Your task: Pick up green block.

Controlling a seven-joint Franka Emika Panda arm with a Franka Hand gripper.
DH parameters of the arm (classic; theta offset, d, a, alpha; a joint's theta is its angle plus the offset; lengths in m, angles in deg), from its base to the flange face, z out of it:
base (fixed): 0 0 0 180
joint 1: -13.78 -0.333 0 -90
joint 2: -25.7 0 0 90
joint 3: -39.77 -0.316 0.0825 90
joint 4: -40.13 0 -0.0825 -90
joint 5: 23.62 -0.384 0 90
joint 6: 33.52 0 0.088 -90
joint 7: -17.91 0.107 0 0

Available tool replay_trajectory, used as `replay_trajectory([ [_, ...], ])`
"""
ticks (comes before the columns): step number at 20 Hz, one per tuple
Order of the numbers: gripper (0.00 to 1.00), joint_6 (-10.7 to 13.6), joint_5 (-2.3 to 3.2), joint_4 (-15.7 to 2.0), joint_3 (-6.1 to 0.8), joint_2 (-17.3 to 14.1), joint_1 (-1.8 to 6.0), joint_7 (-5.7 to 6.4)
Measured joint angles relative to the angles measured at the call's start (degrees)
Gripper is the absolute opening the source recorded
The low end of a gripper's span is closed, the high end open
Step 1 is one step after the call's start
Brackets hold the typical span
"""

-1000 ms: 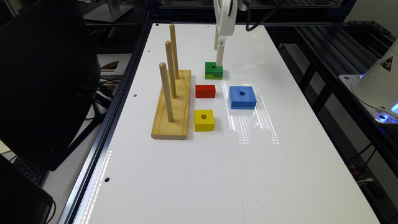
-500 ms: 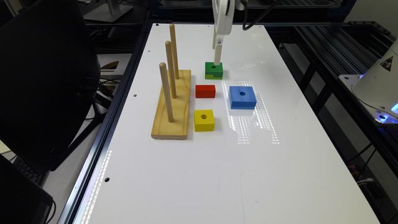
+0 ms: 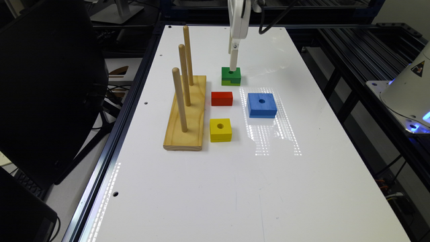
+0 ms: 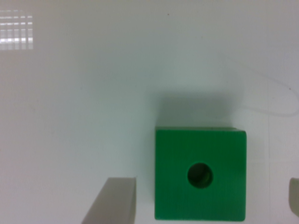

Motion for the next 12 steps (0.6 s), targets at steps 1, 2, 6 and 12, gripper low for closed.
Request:
replay_trajectory([
  [1,1.0,-0.99,0.0,-0.03,0.0,-0.97,0.0,0.0],
  [2,1.0,-1.98,0.01,-0.1,0.0,-1.94,0.01,0.0],
  [6,1.0,-3.83,0.01,-1.11,0.02,-4.64,0.02,-0.01],
  [12,1.0,-3.82,0.01,-1.67,0.03,-4.87,0.06,-0.02],
])
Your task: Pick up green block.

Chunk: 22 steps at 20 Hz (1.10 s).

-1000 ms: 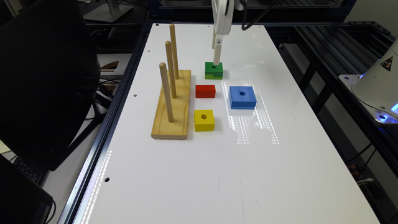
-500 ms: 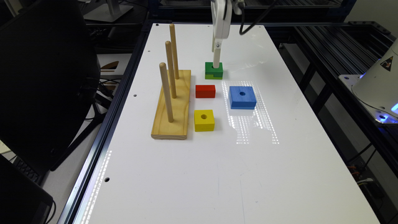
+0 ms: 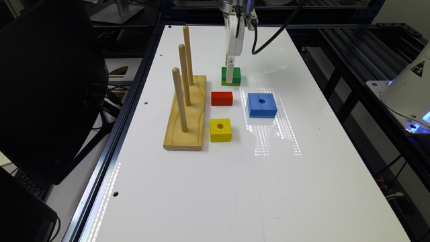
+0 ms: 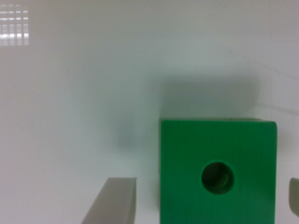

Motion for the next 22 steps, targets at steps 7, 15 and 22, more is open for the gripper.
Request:
replay_trajectory([
  [7,1.0,-2.74,0.08,-0.21,0.04,-3.54,0.09,-0.04],
  [15,0.0,-2.74,0.07,-0.21,-0.01,-3.52,0.15,-0.05],
  [22,0.0,-2.73,0.07,-0.21,-0.03,-3.51,0.17,-0.06],
])
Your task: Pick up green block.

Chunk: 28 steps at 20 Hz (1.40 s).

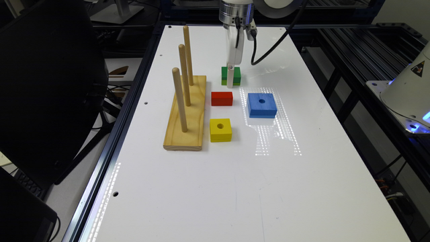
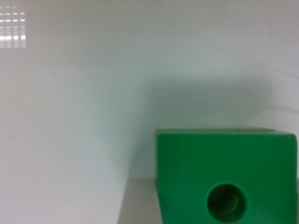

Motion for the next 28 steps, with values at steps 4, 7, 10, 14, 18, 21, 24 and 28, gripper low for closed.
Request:
replay_trajectory([
  [4,0.0,0.0,0.0,0.0,0.0,0.0,0.0,0.0],
  [7,0.0,0.28,0.0,0.01,-0.01,0.56,0.0,0.0],
  [10,0.0,1.33,0.0,0.03,-0.03,1.77,0.0,0.0],
  [14,0.0,3.86,0.0,0.05,-0.06,4.39,0.0,0.0],
  [18,0.0,6.91,0.0,0.26,-0.08,7.27,0.0,0.0],
  [21,0.0,7.01,0.0,0.31,-0.1,7.4,0.0,0.0],
  [24,0.0,7.42,0.0,0.29,-0.11,8.25,0.0,0.0],
  [28,0.0,11.65,0.0,0.26,-0.16,12.44,0.0,0.0],
])
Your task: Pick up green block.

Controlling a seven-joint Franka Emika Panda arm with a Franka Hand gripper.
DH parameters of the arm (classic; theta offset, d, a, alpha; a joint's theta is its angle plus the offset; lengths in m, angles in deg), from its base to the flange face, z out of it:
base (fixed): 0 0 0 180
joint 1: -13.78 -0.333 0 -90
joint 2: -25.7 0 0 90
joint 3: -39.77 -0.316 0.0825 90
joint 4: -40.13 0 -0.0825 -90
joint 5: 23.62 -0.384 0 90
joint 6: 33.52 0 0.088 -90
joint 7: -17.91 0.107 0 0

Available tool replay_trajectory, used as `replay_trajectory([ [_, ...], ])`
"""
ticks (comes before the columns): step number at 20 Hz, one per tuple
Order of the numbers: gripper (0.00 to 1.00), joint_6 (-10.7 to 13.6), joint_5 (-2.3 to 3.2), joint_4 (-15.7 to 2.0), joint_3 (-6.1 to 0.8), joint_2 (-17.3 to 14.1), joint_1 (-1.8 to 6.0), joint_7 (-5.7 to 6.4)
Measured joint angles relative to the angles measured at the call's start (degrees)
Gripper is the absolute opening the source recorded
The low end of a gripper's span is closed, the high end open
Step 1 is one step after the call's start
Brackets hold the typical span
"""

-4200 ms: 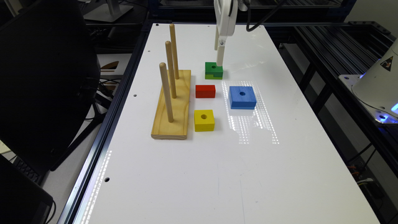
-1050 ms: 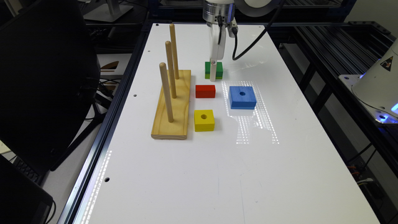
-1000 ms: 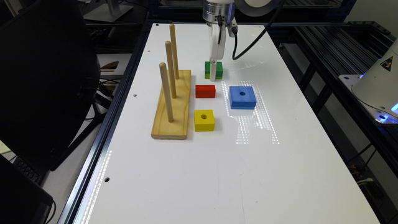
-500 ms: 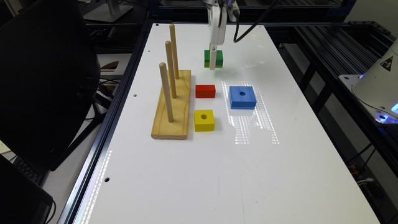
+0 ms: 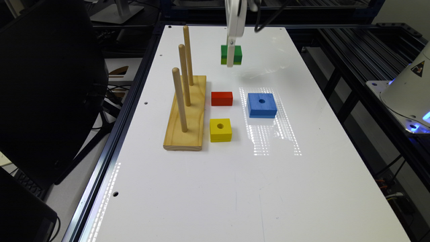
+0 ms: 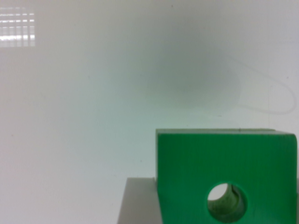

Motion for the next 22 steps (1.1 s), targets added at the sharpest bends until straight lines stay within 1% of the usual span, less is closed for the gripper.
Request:
replay_trajectory([
  [2,0.0,1.7,0.0,0.05,-0.05,1.55,0.0,0.0],
  [3,0.0,2.18,-0.01,0.08,-0.09,1.97,0.0,0.0],
  [8,0.0,2.6,-0.02,0.18,-0.26,2.92,0.0,0.02],
  [10,0.0,4.01,-0.02,0.09,-0.29,4.51,0.0,0.02],
  [13,0.0,6.79,-0.05,0.09,-0.32,7.28,0.0,0.02],
  [15,0.0,7.92,-0.06,0.12,-0.34,8.39,0.0,0.02],
  [22,0.0,8.05,-0.06,0.22,-0.36,8.54,0.0,0.02],
])
